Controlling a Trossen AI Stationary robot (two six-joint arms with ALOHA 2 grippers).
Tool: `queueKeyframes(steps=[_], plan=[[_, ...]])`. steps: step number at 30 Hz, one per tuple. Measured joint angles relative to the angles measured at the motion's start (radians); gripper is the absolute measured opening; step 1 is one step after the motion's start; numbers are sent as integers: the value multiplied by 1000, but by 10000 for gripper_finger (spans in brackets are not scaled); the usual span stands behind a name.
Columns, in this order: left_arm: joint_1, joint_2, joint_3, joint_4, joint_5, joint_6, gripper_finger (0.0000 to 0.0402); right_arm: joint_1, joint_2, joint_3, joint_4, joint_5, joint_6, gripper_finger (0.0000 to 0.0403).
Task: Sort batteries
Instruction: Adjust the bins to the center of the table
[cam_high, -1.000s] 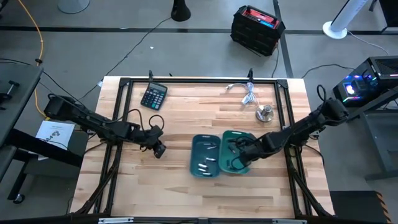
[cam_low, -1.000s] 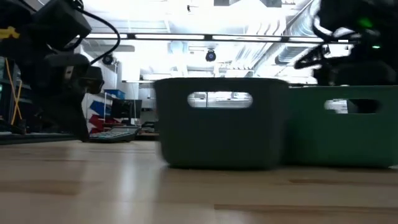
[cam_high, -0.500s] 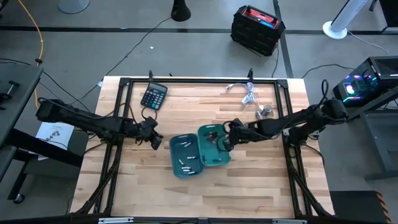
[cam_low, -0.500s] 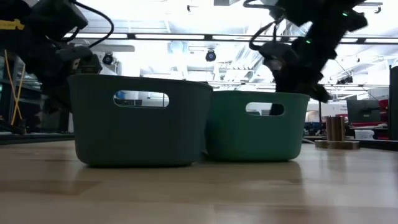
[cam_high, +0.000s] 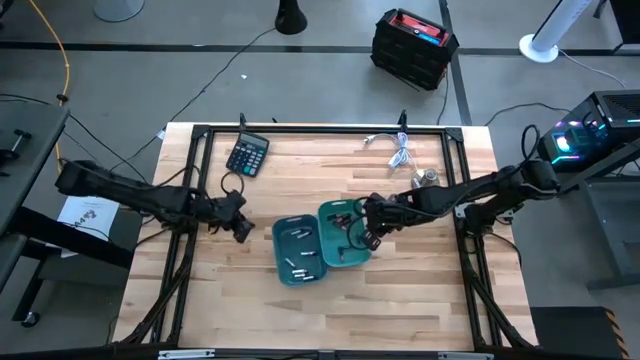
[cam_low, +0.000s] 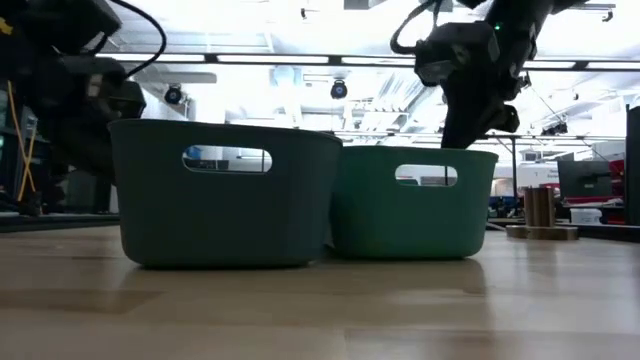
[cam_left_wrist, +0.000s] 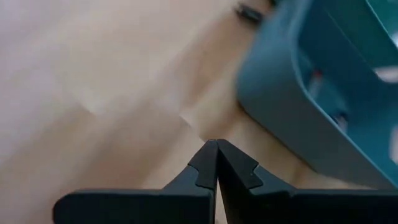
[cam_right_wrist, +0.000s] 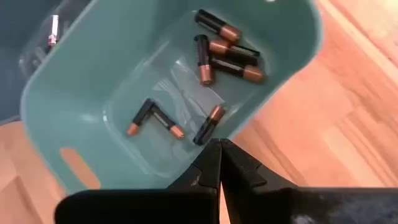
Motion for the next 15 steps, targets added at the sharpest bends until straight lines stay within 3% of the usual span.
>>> queueKeyframes(steps=[8,15], plan=[[-247,191,0,303,-39,-180,0,-13,0,0,-4,-13,-92,0],[-337,447,0,538,-56,-345,0,-110,2,-93,21,-54,-93,0]])
